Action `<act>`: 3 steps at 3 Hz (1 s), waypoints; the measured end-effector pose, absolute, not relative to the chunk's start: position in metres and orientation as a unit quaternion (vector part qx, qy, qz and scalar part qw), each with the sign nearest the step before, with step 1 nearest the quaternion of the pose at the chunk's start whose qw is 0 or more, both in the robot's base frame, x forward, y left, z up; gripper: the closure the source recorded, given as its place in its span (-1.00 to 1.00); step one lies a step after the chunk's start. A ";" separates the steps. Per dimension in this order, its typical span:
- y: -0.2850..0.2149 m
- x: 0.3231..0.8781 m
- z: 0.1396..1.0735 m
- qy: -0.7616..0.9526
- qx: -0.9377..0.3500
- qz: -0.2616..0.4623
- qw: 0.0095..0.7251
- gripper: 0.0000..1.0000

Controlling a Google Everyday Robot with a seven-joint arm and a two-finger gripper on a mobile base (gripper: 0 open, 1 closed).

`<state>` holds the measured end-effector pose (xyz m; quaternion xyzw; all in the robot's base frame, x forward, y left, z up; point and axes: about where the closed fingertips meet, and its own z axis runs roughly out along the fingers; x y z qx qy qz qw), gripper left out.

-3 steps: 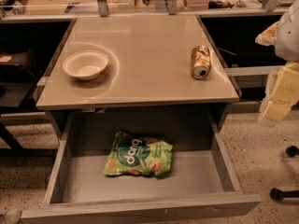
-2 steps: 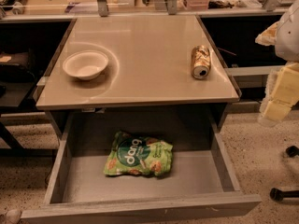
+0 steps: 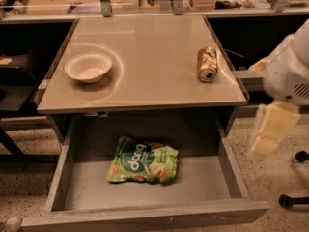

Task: Pick green rice chip bag from top drawer and place on counter

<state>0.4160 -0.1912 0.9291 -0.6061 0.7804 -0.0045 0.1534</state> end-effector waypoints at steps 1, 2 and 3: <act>-0.165 0.400 0.872 0.776 -0.615 0.038 0.131 -1.00; -0.165 0.400 0.872 0.776 -0.616 0.038 0.131 -1.00; -0.148 0.391 0.846 0.771 -0.620 0.068 0.130 -1.00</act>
Offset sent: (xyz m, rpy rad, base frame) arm -0.0109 0.0227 -0.0446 0.0357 0.0643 0.0276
